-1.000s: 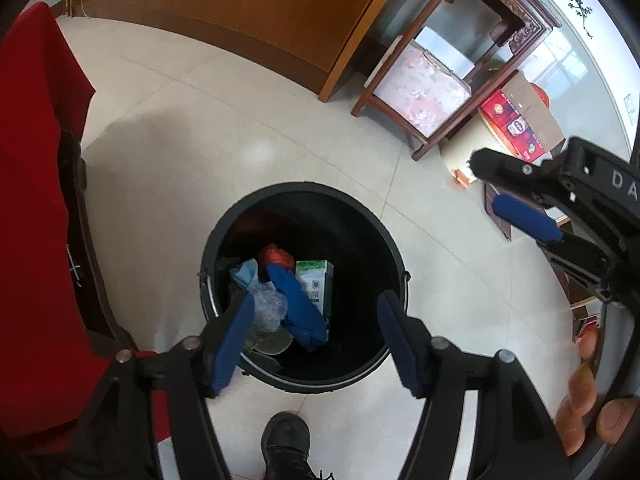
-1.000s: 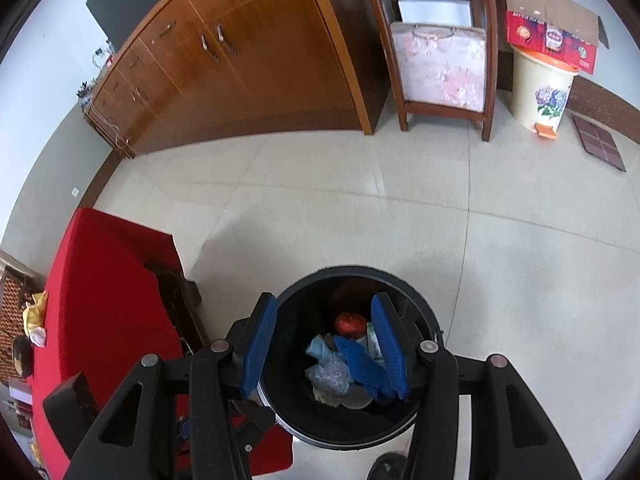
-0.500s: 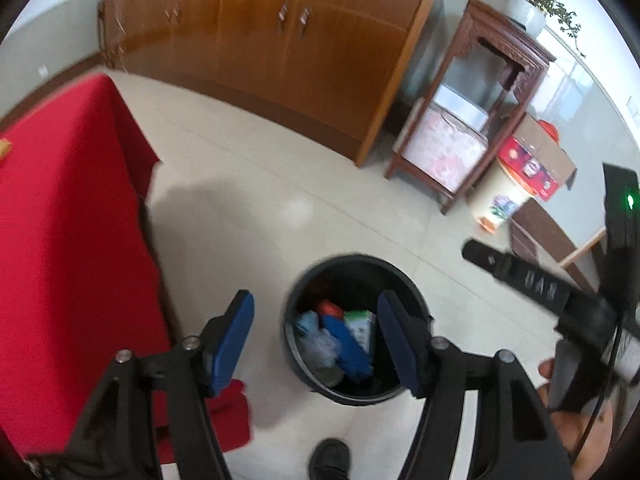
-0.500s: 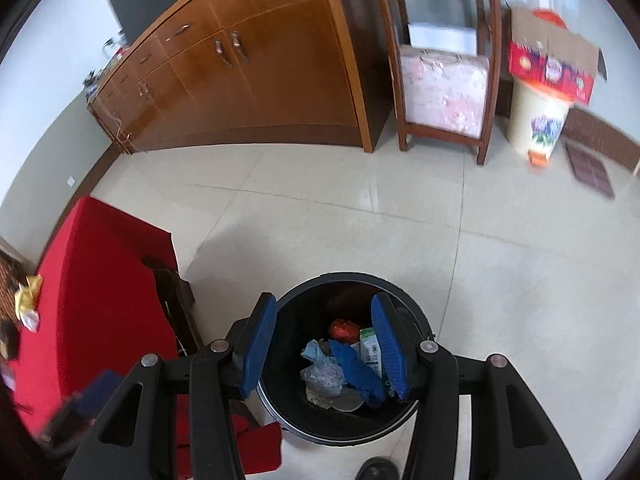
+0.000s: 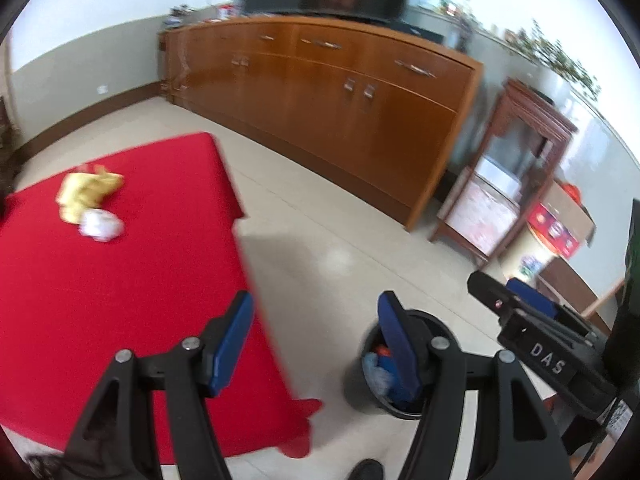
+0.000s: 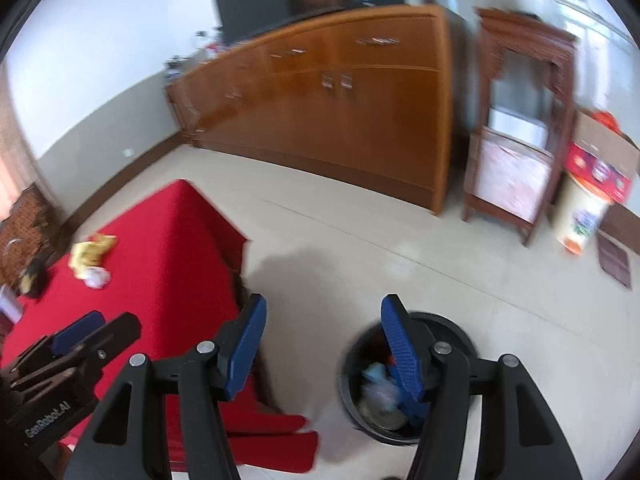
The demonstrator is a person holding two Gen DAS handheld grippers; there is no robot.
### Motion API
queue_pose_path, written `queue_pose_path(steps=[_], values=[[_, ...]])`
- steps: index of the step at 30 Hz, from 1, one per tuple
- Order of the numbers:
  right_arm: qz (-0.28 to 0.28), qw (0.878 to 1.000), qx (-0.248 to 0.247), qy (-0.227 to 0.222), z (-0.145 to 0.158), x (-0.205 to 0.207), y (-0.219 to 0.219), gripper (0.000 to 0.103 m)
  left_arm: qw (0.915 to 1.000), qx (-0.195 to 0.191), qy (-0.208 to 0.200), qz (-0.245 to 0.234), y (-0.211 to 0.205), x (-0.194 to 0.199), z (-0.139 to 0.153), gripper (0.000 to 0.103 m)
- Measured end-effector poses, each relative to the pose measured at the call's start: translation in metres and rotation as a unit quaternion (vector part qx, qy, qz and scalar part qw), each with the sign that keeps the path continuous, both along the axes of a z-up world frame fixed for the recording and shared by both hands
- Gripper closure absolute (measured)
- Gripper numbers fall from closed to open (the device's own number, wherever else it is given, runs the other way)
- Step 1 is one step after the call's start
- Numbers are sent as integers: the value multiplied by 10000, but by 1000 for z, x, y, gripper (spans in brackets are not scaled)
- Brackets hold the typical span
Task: Collect trash
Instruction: 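Move both tools back toward the table, then grasp the white cloth with the right tool while the left tool grasps the yellow cloth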
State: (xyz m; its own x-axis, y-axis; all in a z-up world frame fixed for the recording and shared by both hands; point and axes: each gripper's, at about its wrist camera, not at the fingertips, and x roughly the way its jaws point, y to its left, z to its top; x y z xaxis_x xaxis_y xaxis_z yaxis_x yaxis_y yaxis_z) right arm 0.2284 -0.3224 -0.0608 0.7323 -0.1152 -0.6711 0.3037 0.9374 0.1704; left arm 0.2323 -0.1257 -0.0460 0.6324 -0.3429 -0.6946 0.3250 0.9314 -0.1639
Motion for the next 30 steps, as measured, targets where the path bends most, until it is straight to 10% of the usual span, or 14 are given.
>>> queue_pose_path(steps=[15,30], values=[[1939,9809,100,-99,-7,109,202,40,9819,179,-159,1877,190,44,-4,36],[2722,9616,94,336,-57,221,312,40,9719,126,66,2348,255,107,-40,36]])
